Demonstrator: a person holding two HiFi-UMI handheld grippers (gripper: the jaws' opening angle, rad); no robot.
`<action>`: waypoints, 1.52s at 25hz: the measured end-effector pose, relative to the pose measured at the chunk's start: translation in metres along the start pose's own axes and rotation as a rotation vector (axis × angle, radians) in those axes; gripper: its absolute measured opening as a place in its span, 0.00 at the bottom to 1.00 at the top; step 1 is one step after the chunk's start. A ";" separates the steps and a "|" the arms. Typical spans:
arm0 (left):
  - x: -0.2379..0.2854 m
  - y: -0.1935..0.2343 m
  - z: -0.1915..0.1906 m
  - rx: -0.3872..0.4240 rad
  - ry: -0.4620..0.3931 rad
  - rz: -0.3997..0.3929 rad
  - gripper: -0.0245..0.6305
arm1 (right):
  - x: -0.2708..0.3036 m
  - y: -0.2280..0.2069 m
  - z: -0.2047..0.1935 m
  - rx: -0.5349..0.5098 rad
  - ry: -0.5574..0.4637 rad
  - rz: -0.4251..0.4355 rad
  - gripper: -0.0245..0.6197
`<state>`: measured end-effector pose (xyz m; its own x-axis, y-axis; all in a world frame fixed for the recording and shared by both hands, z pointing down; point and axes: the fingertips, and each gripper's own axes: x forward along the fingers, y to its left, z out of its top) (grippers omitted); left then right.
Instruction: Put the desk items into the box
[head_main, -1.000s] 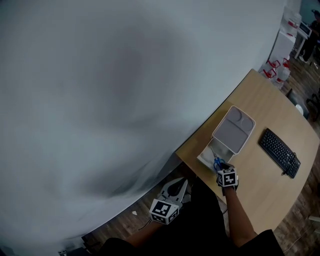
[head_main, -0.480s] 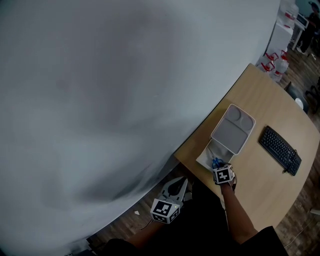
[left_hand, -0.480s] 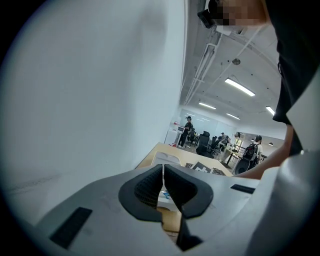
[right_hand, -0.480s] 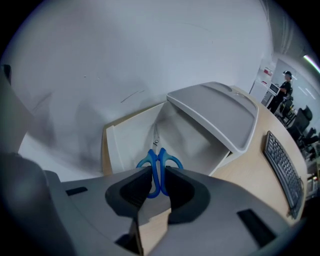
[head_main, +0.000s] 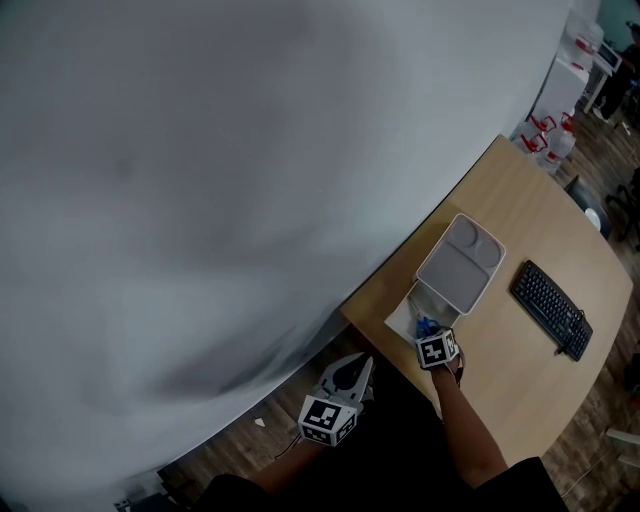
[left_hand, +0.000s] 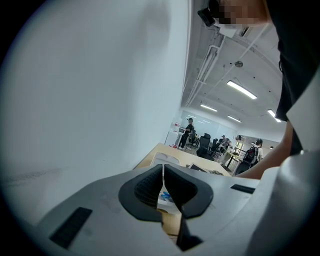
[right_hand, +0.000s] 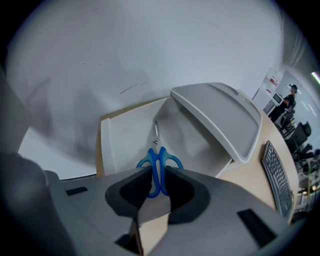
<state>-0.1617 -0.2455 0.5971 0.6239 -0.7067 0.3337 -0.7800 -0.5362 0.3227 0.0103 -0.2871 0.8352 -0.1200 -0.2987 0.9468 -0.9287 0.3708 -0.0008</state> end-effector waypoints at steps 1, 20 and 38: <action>0.000 0.000 0.001 0.005 -0.003 0.004 0.07 | 0.000 -0.001 0.001 -0.004 0.002 -0.004 0.25; -0.008 0.016 0.013 0.019 -0.055 0.122 0.07 | -0.002 0.002 0.001 0.004 -0.010 0.036 0.28; -0.042 -0.001 0.015 0.046 -0.110 0.107 0.07 | -0.062 -0.005 0.015 0.102 -0.292 -0.001 0.35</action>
<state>-0.1881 -0.2226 0.5695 0.5302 -0.8057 0.2641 -0.8445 -0.4741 0.2489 0.0173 -0.2837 0.7719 -0.2013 -0.5447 0.8141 -0.9574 0.2850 -0.0461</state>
